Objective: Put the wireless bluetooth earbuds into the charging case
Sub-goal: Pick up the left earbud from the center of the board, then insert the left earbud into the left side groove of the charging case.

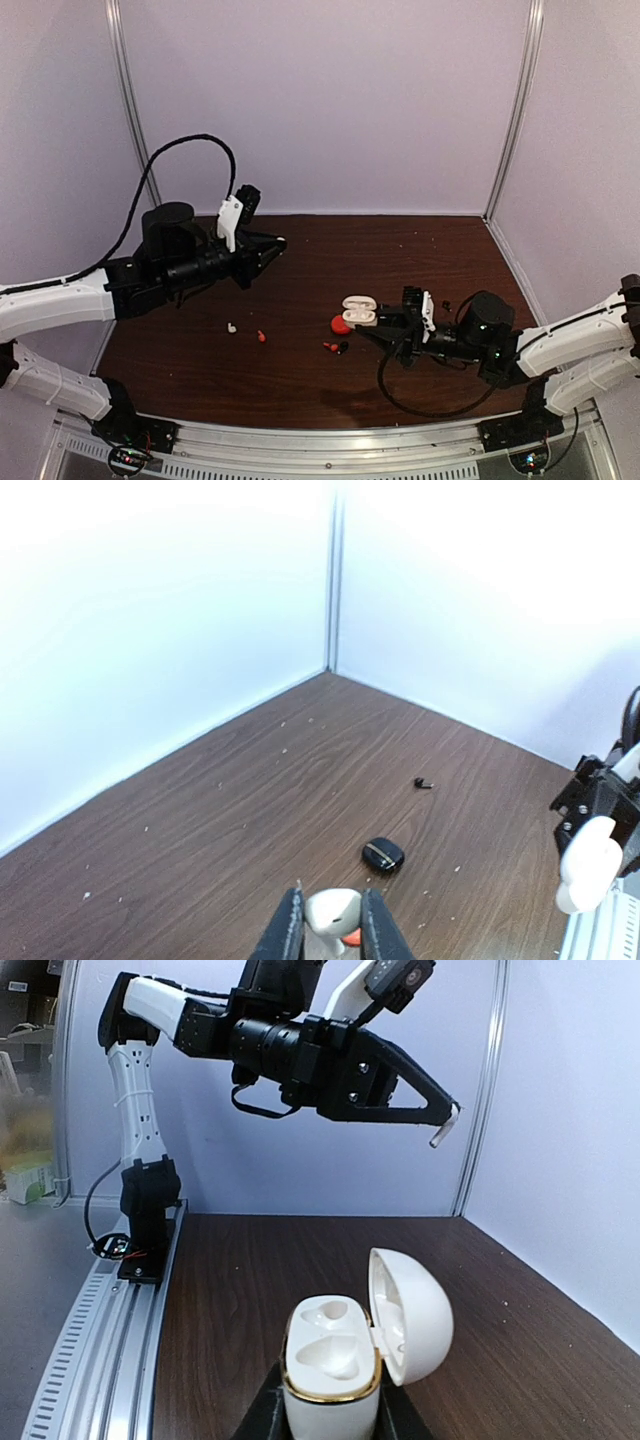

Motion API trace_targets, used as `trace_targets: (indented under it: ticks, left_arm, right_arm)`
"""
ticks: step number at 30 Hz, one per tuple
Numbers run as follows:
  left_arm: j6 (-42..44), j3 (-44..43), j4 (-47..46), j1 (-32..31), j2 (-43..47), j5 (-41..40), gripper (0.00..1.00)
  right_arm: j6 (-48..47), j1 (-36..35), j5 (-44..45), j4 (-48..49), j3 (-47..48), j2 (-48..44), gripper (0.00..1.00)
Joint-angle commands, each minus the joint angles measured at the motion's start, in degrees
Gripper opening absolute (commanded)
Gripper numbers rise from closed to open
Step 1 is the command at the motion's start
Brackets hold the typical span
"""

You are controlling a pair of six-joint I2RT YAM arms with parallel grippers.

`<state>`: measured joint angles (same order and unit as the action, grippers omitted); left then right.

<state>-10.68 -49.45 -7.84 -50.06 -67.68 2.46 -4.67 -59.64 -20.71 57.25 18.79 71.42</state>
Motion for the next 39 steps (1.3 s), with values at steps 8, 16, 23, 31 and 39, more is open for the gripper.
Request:
trace_targets:
  ticks: [8, 16, 23, 31, 39]
  left_arm:
    - [7.33, 5.3, -16.43, -7.84, 6.2, 1.53, 0.15]
    - [8.41, 6.16, -21.81, -9.67, 5.86, 4.63, 0.15]
    - [9.55, 6.2, -22.74, -10.52, 4.56, 7.49, 0.15]
    - [10.08, 5.99, -22.66, -11.27, 2.38, 10.56, 0.15]
    - [10.08, 5.44, -22.75, -11.71, 1.03, 11.81, 0.14]
  right_arm:
    - [-3.47, 0.31, 2.59, 12.75, 6.08, 5.98, 0.0]
    - [8.03, 0.31, 0.92, 18.79, 9.75, 12.27, 0.0]
    - [10.74, 0.16, -0.22, 19.64, 10.98, 13.86, 0.0]
    - [10.82, 0.13, -1.83, 18.61, 12.75, 14.8, 0.0]
    - [10.99, -0.03, -1.84, 17.82, 13.13, 15.11, 0.0]
